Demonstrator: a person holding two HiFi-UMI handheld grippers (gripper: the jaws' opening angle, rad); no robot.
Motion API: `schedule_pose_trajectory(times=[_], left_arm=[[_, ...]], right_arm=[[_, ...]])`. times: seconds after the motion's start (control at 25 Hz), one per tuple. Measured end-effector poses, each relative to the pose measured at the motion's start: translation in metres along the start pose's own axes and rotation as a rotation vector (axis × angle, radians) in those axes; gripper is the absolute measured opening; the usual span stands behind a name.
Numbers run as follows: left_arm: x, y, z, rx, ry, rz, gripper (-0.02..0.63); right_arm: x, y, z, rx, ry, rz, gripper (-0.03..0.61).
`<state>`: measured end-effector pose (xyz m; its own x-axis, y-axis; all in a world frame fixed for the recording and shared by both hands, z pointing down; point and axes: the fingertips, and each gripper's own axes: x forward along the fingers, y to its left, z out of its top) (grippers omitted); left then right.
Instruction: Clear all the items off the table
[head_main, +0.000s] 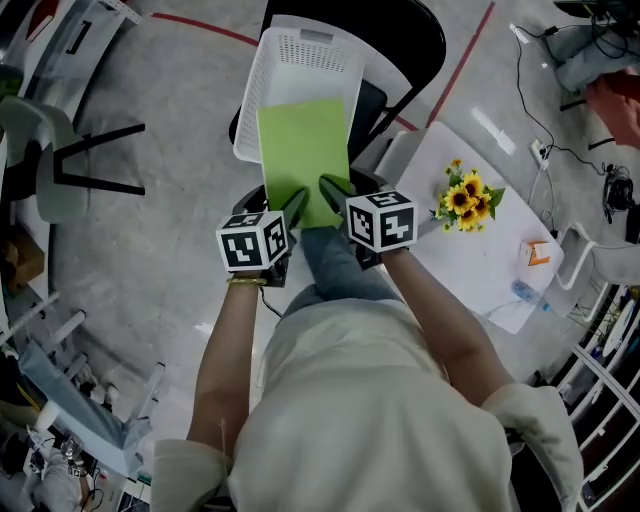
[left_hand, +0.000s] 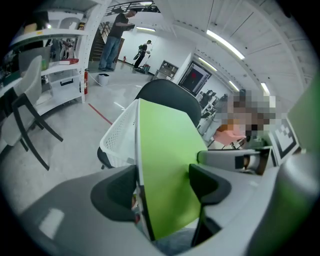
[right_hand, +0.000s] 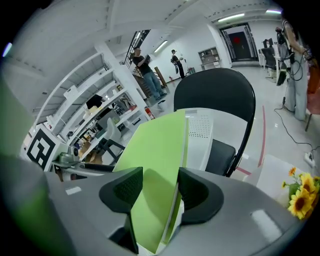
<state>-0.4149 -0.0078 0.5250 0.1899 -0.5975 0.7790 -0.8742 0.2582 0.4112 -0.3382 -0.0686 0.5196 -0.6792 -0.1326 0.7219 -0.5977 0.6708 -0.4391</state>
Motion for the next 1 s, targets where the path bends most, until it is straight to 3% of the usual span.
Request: schedule_pose_trajectory(times=[0.52,0.84,1.0], left_arm=[[0.034,0.019,0.021,-0.010,0.030,0.019,0.328],[0.039,0.030,0.029,0.021,0.036,0.051,0.282],[0.038,0.032,0.033,0.017,0.024,0.061,0.282]], right_arm=[[0.039,-0.025,0.015,0.059,0.043,-0.002,0.223],[0.051,-0.033,0.016,0.072,0.075,-0.013,0.231],[0.049,-0.038,0.018,0.005,0.076,-0.043,0.224]])
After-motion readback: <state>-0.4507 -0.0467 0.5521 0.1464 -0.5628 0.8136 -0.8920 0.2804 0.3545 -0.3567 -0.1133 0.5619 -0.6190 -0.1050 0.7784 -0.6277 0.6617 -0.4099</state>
